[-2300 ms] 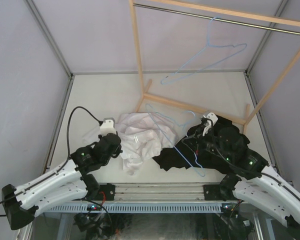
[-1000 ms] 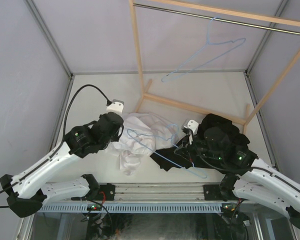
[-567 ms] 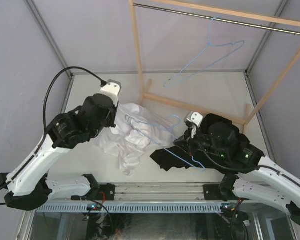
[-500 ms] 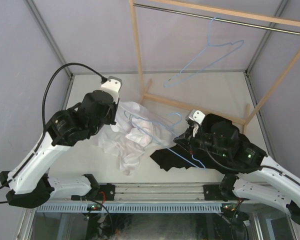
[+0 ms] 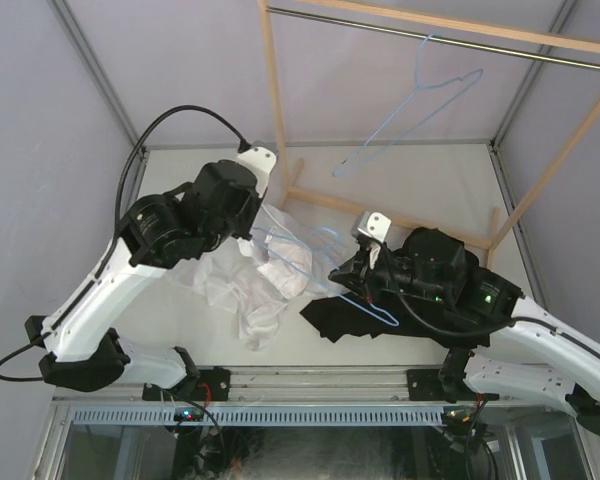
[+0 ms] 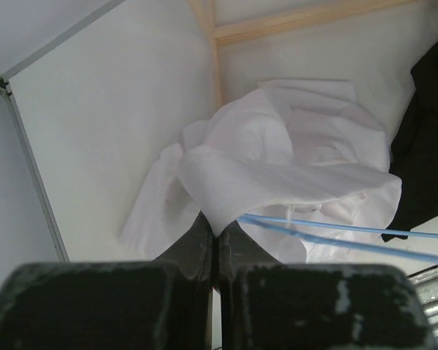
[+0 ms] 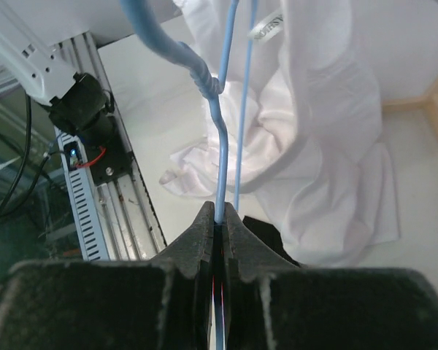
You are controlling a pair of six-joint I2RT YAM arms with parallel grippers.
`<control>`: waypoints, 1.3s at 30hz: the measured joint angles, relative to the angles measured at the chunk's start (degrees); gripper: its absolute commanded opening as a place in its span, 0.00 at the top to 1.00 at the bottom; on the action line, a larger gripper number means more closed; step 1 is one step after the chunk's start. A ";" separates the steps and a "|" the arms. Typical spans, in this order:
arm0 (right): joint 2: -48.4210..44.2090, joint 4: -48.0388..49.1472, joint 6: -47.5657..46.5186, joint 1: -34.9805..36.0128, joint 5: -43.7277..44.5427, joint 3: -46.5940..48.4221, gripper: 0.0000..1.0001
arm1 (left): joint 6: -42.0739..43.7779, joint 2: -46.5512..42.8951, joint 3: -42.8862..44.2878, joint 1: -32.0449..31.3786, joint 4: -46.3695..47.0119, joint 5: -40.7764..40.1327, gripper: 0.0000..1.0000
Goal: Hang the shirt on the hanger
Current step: Hang the shirt on the hanger.
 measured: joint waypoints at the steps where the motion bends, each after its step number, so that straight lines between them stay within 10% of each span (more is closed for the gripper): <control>1: 0.70 -0.02 -0.07 0.59 -0.31 0.00 1.00 | 0.09 0.79 -0.02 -0.68 -0.04 0.37 1.00; 39: 2.12 28.85 16.61 -1.40 5.07 -17.25 1.00 | -0.04 3.04 -6.03 -16.06 7.80 4.72 1.00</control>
